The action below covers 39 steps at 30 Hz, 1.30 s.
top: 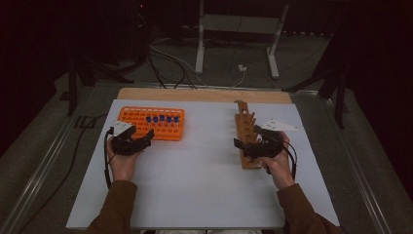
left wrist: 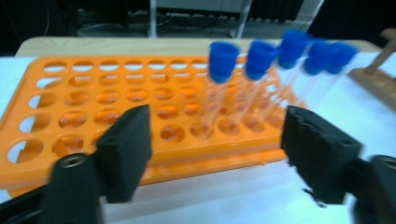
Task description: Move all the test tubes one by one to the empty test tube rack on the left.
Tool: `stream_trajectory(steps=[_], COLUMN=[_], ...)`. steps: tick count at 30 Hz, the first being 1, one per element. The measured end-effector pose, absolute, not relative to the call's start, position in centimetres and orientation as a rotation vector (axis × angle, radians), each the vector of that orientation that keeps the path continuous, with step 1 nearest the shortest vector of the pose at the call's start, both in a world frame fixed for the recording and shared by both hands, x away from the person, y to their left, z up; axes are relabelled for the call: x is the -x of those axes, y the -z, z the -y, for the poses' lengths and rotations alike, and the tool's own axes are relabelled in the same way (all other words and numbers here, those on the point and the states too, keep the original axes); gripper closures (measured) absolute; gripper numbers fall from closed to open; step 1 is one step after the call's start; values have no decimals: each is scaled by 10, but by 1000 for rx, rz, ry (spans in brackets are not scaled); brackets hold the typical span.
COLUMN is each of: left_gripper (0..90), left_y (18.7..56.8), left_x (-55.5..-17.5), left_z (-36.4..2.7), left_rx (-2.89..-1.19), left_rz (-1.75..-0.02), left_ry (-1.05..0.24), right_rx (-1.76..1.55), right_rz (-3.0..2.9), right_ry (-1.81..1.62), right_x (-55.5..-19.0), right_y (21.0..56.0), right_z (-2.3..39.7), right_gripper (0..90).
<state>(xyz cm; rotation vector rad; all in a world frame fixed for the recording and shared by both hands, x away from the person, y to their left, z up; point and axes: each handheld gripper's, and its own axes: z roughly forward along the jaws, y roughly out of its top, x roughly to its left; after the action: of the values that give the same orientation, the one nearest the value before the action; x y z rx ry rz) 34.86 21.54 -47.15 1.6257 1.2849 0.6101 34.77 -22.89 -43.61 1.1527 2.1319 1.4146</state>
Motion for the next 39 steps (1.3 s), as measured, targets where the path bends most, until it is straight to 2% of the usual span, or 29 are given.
stream_trajectory(steps=[9, 26, 39], left_gripper=[16, 6, 6], left_y=[458, 451, 463], left_x=[-317, -268, -250], left_z=[-213, -217, -236], left_rx=[-1593, -1618, -1555], left_rz=[-1194, -1087, -1166], left_ry=[-581, -762, -796], right_rx=[-1158, -1137, -1166], right_rz=[-2115, -1965, -1848], right_ry=[-1422, -1494, -1485], right_x=[-339, -312, -298], right_y=[438, 454, 462], right_z=[238, 271, 294], right_gripper=[0, 0, 0])
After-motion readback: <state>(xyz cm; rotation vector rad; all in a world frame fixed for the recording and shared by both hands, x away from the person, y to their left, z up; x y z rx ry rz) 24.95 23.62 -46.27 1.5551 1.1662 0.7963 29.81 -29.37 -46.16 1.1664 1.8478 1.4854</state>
